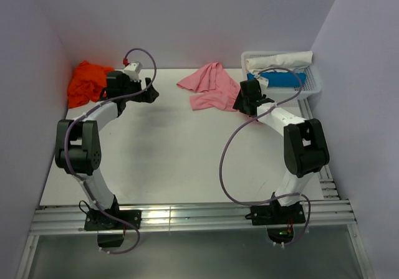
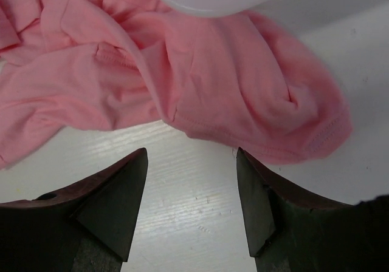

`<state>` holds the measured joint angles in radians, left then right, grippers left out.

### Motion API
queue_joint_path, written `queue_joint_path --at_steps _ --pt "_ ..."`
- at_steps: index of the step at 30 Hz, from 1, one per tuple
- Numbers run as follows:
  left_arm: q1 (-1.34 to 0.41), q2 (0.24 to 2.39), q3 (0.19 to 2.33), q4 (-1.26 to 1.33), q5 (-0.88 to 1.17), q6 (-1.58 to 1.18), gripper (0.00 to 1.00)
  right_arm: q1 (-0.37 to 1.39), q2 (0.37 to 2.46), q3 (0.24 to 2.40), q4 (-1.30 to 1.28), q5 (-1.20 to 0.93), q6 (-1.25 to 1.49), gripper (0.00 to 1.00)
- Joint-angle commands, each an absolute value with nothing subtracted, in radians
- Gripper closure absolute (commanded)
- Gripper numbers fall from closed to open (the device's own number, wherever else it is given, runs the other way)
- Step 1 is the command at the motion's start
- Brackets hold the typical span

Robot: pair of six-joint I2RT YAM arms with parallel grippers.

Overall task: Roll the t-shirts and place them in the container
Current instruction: Move the tshirt to the center of the board

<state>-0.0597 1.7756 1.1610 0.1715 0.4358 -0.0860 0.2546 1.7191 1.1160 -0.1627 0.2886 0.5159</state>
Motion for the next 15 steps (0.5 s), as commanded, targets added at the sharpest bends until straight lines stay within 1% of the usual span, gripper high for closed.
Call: queue_joint_path --at_steps 1,6,7,9,12,15 --pt "-0.086 1.848 1.300 0.088 0.416 -0.123 0.01 0.250 1.764 1.207 -0.230 0.354 0.554 0.33" --pt "-0.159 2.012 1.463 0.032 0.376 -0.107 0.01 0.252 1.815 1.256 -0.244 0.356 0.577 0.34" --pt "-0.170 2.043 1.539 0.017 0.367 -0.106 0.01 0.252 1.825 1.265 -0.256 0.354 0.584 0.35" --pt "-0.192 2.130 1.612 -0.023 0.365 -0.117 0.01 0.253 1.842 1.288 -0.264 0.351 0.586 0.36" --pt "-0.215 2.216 1.739 -0.029 0.354 -0.127 0.01 0.258 1.864 1.318 -0.288 0.359 0.589 0.39" --pt "-0.241 2.279 1.813 -0.046 0.354 -0.129 0.01 0.258 1.876 1.335 -0.305 0.356 0.597 0.43"
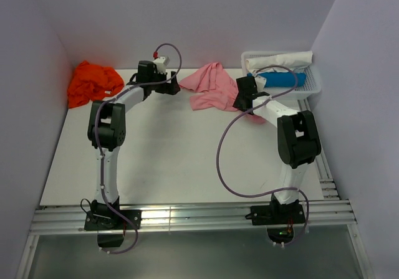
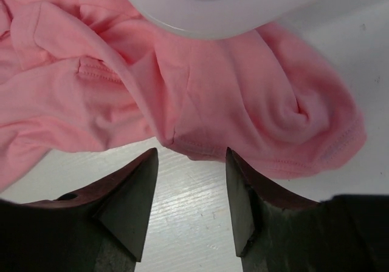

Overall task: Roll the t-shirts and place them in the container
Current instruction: Move the tshirt to the center of the board

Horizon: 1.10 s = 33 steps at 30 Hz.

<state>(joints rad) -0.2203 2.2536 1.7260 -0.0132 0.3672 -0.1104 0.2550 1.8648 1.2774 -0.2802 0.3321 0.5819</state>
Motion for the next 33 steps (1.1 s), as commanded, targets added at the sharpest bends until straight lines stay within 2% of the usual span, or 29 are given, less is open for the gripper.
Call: queue_joint_path --at_steps 1,14,23,28,31,32,33 --pt "-0.251 2.304 1.827 -0.048 0.354 -0.129 0.01 0.259 1.878 1.338 -0.307 0.351 0.601 0.46" --pt "-0.402 2.393 1.907 0.034 0.167 -0.109 0.03 0.273 1.885 1.353 -0.330 0.328 0.620 0.62" --pt "-0.442 2.467 1.999 0.046 0.089 -0.072 0.12 0.276 1.896 1.356 -0.341 0.330 0.623 0.72" --pt "-0.462 2.485 2.020 0.057 0.071 -0.032 0.22 0.276 1.914 1.361 -0.341 0.327 0.626 0.75" --pt "-0.468 2.490 2.028 0.063 0.066 -0.032 0.37 0.278 1.924 1.362 -0.337 0.327 0.627 0.75" --pt "-0.468 2.490 2.031 0.063 0.066 -0.031 0.37 0.278 1.925 1.365 -0.339 0.325 0.627 0.75" --pt "-0.468 2.494 2.034 0.063 0.066 -0.031 0.45 0.278 1.927 1.367 -0.342 0.327 0.624 0.75"
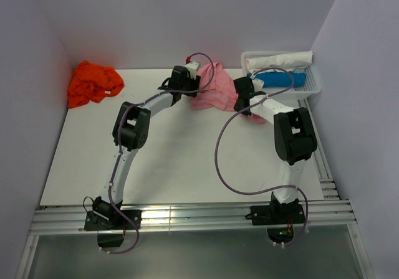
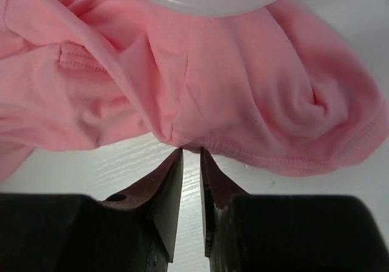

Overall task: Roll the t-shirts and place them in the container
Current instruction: Move the tshirt to the center of the board

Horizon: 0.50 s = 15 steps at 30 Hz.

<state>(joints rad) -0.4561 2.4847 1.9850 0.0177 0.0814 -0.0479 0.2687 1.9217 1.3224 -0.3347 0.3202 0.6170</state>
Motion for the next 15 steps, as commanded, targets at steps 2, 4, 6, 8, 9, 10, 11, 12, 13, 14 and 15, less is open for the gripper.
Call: queue_joint_path --at_steps 2,4,6,8,9,10,11,12,13,14,15 --pt "-0.466 2.499 2.046 0.052 0.077 -0.029 0.52 0.278 1.931 1.373 -0.344 0.330 0.624 0.76" --pt "-0.468 2.503 2.054 0.048 0.080 -0.029 0.63 0.278 1.934 1.379 -0.347 0.331 0.624 0.79" --pt "-0.468 2.505 2.059 0.048 0.084 -0.025 0.74 0.276 1.936 1.382 -0.350 0.336 0.623 0.82" --pt "-0.468 2.503 2.068 0.043 0.090 -0.025 0.88 0.278 1.939 1.394 -0.359 0.342 0.618 0.84" --pt "-0.466 2.500 2.068 0.041 0.095 -0.023 0.96 0.278 1.940 1.400 -0.368 0.345 0.615 0.88" --pt "-0.468 2.499 2.068 0.041 0.095 -0.020 1.00 0.278 1.939 1.408 -0.370 0.347 0.612 0.90" --pt "-0.466 2.494 2.065 0.041 0.097 -0.018 1.00 0.278 1.939 1.413 -0.374 0.348 0.612 0.93" --pt "-0.466 2.485 2.062 0.046 0.097 -0.012 1.00 0.278 1.937 1.416 -0.377 0.348 0.611 0.99" --pt "-0.468 2.479 2.053 0.049 0.097 -0.011 1.00 0.278 1.936 1.422 -0.380 0.350 0.611 1.00" --pt "-0.466 2.476 2.051 0.051 0.095 -0.011 1.00 0.278 1.931 1.425 -0.383 0.351 0.611 1.00" --pt "-0.466 2.465 2.049 0.051 0.092 -0.011 1.00 0.278 1.930 1.427 -0.387 0.351 0.609 1.00"
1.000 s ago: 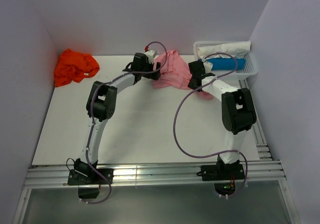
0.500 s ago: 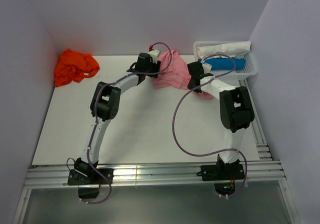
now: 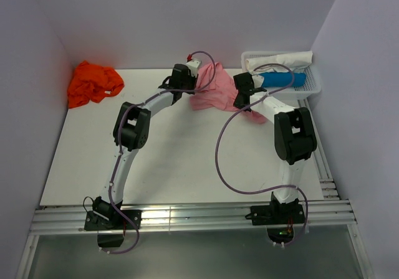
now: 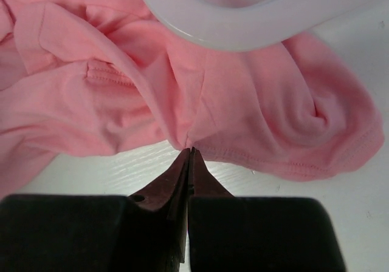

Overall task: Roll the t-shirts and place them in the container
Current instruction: Move the tshirt to the center of the board

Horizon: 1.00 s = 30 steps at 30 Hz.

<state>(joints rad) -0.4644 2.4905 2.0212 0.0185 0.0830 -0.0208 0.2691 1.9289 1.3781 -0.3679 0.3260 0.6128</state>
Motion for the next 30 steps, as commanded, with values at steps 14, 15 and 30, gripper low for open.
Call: queue_joint_path --at_steps 14,15,30 --pt "-0.472 2.490 2.074 0.028 0.092 0.029 0.43 0.279 1.919 1.430 -0.403 0.362 0.607 0.65" --pt "-0.474 2.499 2.077 0.029 0.089 0.029 0.43 0.281 1.921 1.431 -0.408 0.365 0.606 0.64" --pt "-0.502 2.562 2.154 0.006 0.060 0.046 0.76 0.281 1.993 1.491 -0.448 0.385 0.588 0.53"
